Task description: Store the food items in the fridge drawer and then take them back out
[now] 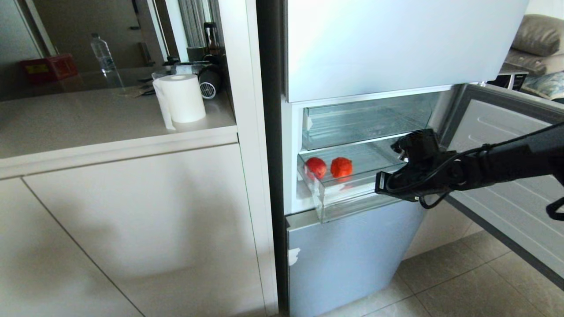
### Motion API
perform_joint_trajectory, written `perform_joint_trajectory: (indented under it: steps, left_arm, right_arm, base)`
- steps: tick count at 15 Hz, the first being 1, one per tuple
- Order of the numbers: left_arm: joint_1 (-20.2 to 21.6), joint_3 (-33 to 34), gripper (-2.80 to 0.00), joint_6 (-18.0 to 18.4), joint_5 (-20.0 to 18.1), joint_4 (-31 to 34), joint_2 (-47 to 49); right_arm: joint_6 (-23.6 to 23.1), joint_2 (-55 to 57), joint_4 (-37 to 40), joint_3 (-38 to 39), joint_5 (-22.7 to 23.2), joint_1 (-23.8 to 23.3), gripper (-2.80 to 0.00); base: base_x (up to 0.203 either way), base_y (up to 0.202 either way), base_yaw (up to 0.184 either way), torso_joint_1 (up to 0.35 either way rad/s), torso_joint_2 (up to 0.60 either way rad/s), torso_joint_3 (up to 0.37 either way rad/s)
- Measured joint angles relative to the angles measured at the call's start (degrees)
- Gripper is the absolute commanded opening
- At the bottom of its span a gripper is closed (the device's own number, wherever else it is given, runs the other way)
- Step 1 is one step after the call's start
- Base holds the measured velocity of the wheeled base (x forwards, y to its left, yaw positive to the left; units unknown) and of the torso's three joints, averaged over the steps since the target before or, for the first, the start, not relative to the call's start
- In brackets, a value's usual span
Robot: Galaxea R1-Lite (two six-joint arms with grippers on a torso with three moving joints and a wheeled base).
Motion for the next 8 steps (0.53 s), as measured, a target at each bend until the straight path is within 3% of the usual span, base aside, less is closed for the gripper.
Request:
perform_joint_trajectory:
  steps: [8]
  left_arm:
    - [0.0, 0.0, -2.8, 0.0, 0.0, 0.0, 0.0]
  right_arm:
    - [0.6, 14.2, -0.2, -20.9, 0.1, 0.1, -2.8]
  base:
    - [0.0, 0.0, 0.0, 0.0, 0.0, 0.0]
